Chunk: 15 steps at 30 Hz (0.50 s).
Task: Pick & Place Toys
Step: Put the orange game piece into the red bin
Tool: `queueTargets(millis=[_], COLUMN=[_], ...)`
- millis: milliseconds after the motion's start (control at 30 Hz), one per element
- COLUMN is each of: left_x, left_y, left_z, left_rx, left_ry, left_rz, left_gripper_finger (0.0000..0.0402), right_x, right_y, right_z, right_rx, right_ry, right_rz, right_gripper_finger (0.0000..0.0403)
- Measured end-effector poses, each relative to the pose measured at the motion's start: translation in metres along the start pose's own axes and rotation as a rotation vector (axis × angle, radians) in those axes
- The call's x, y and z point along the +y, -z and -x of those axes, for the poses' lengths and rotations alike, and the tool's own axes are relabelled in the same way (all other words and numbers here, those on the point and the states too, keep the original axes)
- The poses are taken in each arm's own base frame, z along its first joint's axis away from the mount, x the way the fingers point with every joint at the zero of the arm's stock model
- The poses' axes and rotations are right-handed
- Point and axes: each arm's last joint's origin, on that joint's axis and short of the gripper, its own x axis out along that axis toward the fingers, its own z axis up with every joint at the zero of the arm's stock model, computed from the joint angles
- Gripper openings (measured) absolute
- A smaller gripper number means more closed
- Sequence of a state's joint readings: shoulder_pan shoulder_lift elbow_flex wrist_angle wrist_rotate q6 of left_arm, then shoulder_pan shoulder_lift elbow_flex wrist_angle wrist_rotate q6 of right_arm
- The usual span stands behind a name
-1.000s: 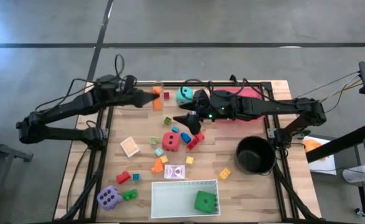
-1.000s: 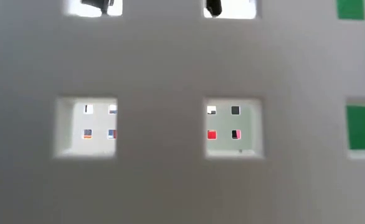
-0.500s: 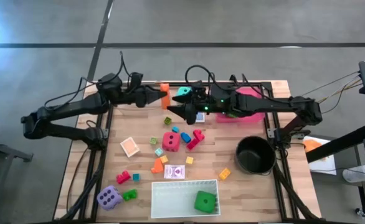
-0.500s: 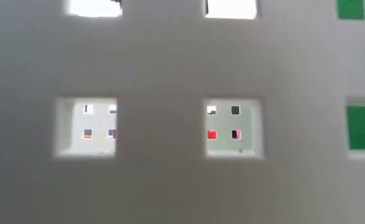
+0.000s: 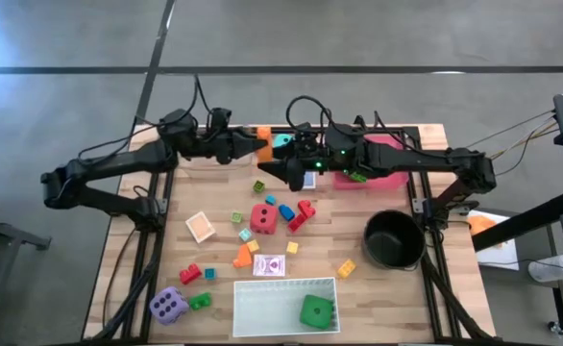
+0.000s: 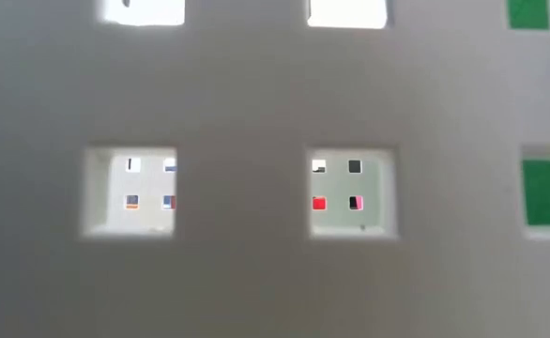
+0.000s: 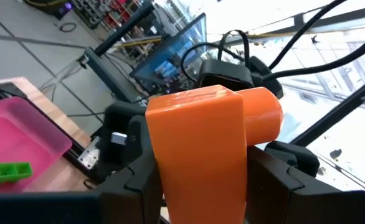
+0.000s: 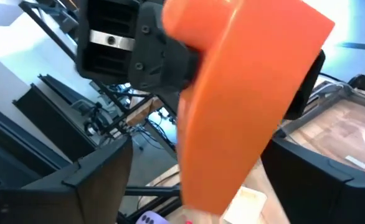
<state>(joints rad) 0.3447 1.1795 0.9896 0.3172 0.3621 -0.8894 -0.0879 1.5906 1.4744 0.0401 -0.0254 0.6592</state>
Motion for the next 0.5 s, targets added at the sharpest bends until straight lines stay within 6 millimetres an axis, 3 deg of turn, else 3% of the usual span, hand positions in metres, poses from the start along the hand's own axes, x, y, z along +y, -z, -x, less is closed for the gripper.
queueTargets(millis=[400,500], left_x=[-0.0055,-0.0056], left_y=[-0.0048,-0.0048], left_z=[-0.0018,-0.0015], left_rx=[-0.004,-0.005], left_ry=[0.028,0.026], left_rz=[-0.037,-0.03], left_gripper_finger=[0.0169,0.018], right_x=[-0.0001,0.0002], right_y=[-0.0028,-0.0024], right_z=[0.0005,0.0004], right_rx=[-0.004,0.0], right_ry=[-0.007,-0.01], right_rz=[0.022,0.024], right_gripper_finger=[0.0129,0.0121])
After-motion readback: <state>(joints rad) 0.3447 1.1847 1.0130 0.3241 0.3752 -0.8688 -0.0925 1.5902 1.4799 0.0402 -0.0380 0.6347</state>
